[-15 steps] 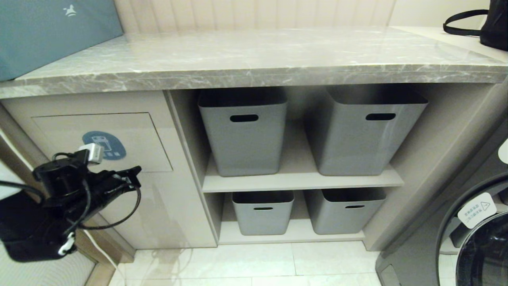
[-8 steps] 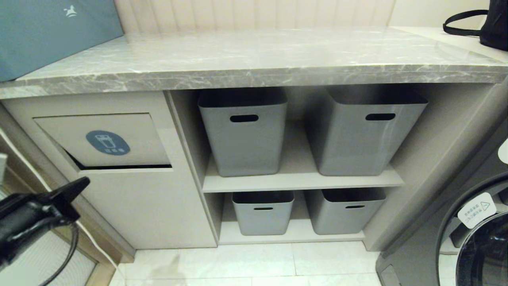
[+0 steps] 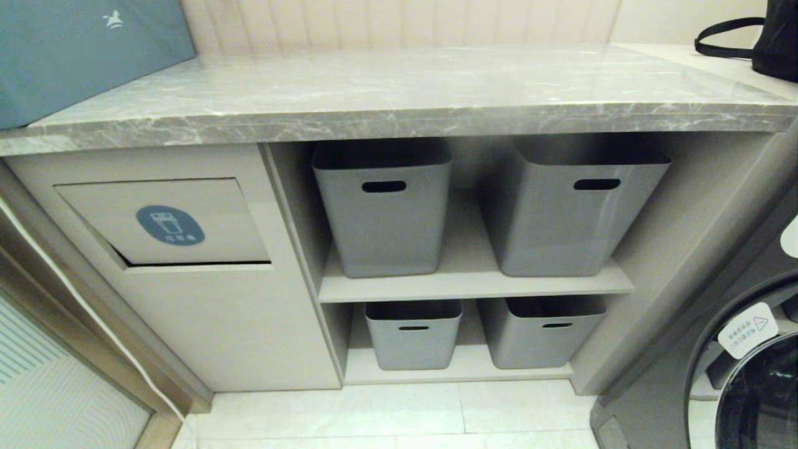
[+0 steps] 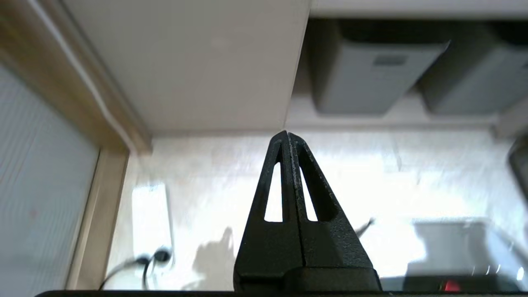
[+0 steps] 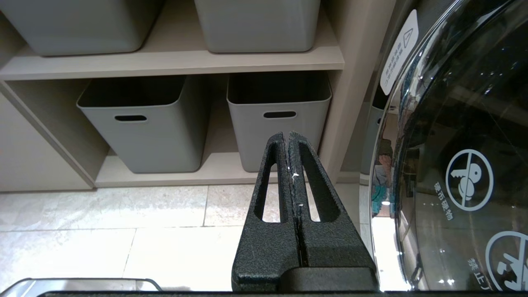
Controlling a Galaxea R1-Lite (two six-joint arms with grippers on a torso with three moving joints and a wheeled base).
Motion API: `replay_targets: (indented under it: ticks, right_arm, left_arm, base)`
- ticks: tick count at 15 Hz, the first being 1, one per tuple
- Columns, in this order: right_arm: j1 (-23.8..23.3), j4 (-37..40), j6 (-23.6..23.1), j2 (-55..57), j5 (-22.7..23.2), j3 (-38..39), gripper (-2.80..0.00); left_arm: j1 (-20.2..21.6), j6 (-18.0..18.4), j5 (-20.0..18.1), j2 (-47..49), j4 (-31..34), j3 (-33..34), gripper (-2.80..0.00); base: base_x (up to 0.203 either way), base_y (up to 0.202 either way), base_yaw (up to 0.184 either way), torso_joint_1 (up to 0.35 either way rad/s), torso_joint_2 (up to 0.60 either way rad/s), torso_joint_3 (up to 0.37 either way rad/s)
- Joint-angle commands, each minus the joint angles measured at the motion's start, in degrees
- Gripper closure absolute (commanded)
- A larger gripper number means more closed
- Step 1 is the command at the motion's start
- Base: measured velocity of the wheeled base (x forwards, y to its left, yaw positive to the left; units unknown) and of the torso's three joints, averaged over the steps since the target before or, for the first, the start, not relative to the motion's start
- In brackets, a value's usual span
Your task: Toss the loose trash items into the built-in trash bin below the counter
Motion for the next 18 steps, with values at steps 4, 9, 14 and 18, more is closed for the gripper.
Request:
replay_targets:
  ticks: [4,9,14,18]
  right_arm:
    - [0.0,-0.02,0.11,-0.02,-0.02,0.09,0.0]
    - [0.0,-0.02,-0.31,-0.02,-0.09,0.09,0.0]
    - [0.03,0.16,0.3,-0.02,-1.65,0.09,0.0]
    - [-0.06,-0.11,2.33,-0.02,-1.76,0.09,0.0]
  left_arm:
    - [-6.55,-0.16,0.24,-2.82,3.48,0.14,0.0]
    - [-3.62,1.62,3.1,-16.37,4.74,1.08,0.0]
    - [-2.87,1.5,3.1,-18.56,5.19,1.14,0.0]
    - [-2.87,1.5,3.1,-18.56,5.19,1.14,0.0]
  base:
    - [0.0,0.0,0.0,0.0,0.0,0.0]
    - [0.0,0.0,0.0,0.0,0.0,0.0]
    - [0.0,0.0,0.0,0.0,0.0,0.0]
    - [0.0,0.0,0.0,0.0,0.0,0.0]
